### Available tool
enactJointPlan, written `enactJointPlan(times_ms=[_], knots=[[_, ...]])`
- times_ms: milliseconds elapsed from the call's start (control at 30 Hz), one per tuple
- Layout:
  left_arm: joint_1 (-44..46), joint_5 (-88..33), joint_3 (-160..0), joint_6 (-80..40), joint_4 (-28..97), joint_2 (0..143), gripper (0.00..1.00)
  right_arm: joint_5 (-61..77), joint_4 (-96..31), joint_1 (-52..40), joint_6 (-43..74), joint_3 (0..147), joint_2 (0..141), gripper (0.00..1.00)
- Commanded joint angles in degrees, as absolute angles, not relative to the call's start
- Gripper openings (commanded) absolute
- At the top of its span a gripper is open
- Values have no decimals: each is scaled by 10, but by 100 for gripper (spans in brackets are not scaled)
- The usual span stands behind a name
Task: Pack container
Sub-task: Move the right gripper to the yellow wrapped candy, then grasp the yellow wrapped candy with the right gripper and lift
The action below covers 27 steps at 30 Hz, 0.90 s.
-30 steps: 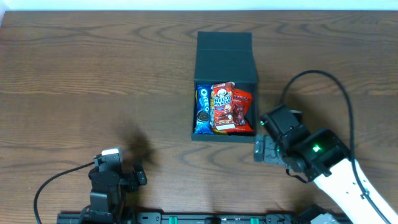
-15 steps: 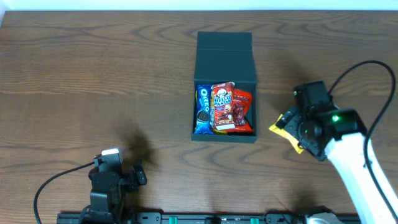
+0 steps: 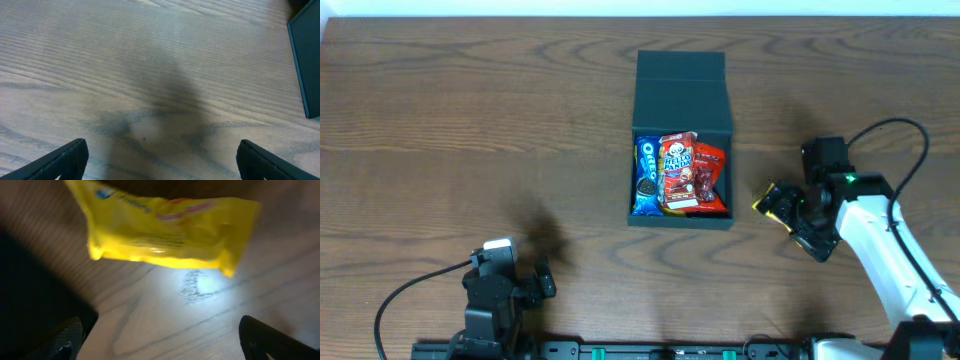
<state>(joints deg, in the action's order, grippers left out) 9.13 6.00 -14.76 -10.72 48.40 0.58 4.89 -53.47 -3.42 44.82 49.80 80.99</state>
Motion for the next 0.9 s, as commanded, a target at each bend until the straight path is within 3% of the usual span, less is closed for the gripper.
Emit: enactJointPlan(times_ms=[0,600,733,867], knots=[[93,62,-148,-105,523,2,95,100,-542,-29,359,505,801,99],[93,62,-148,-105,523,2,95,107,-566,-32,42,509,682,99],[93,62,-148,-105,523,2,95,4,-565,-38,25,509,688,99],[93,62,-148,-105,523,2,95,-103,-568,-38,-110,509,697,99]])
